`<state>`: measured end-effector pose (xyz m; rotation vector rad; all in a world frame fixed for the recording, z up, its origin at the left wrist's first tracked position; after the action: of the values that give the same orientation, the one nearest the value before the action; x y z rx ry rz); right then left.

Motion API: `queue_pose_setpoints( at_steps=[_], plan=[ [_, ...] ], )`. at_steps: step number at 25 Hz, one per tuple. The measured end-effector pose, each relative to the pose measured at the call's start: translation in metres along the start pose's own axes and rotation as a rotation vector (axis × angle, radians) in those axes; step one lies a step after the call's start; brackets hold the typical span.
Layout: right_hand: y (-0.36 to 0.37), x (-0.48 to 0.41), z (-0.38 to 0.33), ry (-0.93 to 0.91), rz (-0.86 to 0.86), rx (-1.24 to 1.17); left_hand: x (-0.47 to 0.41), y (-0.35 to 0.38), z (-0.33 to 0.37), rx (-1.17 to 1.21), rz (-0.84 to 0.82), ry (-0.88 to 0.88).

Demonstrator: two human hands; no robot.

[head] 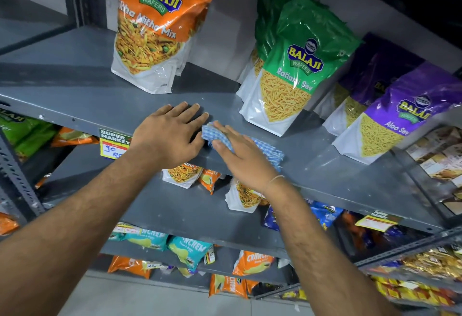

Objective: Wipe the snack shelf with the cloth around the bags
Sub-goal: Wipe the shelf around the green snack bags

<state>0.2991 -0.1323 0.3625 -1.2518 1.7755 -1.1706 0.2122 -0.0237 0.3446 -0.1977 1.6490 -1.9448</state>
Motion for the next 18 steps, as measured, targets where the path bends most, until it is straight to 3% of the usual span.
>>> queue_pose_setpoints(
  at_steps=[5,8,12,18],
  plan=[
    [-0.031,0.031,0.099,0.219,0.126,-0.068,-0.001,0.004,-0.003,-0.004,-0.031,-0.002],
    [-0.047,0.058,0.134,0.316,0.166,0.043,-0.002,0.005,-0.004,-0.008,-0.027,-0.012],
    [-0.028,0.05,0.093,0.244,0.149,0.27,-0.002,0.004,-0.003,-0.001,-0.031,-0.01],
    [0.002,0.049,0.005,-0.016,0.316,0.168,-0.007,0.001,-0.008,0.257,-0.089,-0.061]
  ],
)
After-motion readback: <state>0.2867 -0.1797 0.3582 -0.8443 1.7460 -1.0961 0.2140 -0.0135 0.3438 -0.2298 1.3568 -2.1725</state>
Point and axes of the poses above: each hand's wrist, its own x-axis away from the middle knuckle, its own y-axis out of the palm, z = x × y, the point moved 10 cm from there along -x, towards the middle knuckle, and after that the axes turned 5 degrees about x, right-handed, at the moved point
